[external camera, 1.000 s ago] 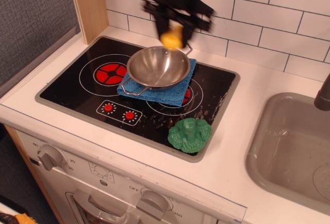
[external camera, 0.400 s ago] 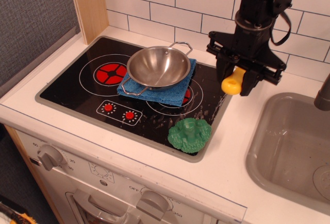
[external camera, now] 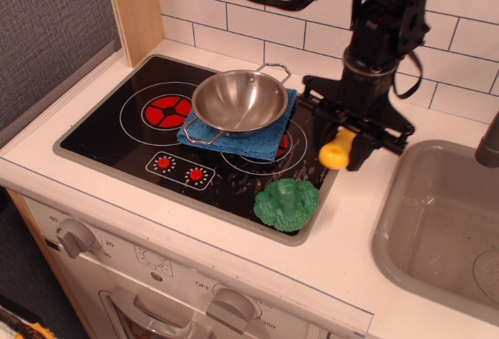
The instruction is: Move the knife and put it just above the bell pepper.
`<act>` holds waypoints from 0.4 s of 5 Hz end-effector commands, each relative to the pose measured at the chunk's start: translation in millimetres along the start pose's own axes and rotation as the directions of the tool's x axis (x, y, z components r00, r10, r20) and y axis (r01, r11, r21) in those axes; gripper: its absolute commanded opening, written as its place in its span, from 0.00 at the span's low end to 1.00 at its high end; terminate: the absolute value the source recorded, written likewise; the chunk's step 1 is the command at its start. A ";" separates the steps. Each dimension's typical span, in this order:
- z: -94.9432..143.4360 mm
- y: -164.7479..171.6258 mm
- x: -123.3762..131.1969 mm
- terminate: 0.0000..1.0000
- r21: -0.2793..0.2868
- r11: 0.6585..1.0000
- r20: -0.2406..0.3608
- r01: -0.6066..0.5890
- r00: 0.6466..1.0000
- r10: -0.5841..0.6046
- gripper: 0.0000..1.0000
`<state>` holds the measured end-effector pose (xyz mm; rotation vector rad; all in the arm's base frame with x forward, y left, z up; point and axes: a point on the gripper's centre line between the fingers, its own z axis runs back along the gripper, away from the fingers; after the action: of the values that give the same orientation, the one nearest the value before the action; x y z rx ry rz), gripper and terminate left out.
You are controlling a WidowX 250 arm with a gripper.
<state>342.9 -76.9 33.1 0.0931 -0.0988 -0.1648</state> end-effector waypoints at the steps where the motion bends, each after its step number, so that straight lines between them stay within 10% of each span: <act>1: -2.4 9.7 -18.6 0.00 -0.004 1.000 -0.016 -0.006 1.000 0.005 0.00; 2: -4.1 9.4 -17.3 0.00 -0.014 1.000 -0.021 -0.003 1.000 0.002 1.00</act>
<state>335.1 -70.8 12.9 0.0847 -0.0422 -0.1721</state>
